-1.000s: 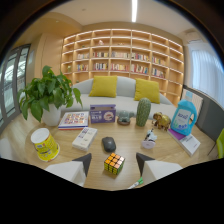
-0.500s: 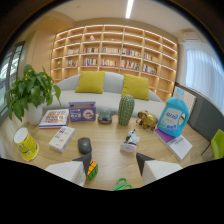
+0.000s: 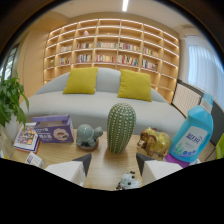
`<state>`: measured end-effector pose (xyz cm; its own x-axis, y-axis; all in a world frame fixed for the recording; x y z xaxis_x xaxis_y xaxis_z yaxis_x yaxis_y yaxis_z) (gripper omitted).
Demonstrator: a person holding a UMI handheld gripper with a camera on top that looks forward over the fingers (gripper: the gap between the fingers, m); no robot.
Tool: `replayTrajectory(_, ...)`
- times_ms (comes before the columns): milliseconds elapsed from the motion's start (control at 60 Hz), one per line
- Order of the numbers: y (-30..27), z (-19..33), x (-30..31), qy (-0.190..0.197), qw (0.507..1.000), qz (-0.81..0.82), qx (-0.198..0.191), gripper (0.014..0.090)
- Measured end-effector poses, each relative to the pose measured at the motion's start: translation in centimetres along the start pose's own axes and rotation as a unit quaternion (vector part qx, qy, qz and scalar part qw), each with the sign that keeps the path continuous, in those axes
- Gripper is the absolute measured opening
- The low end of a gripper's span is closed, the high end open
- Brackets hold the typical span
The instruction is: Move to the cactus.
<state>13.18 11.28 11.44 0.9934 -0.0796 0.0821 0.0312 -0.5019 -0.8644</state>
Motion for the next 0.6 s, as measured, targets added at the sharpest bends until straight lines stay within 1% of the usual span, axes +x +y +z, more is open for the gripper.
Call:
replayTrajectory(200,0.1,3.4,0.1,-0.003,1.000,0.012,-0.010,0.0848)
replayTrajectory(600,0.2,4.0,0.5,0.003,1.000,0.007,-0.012,0.0845)
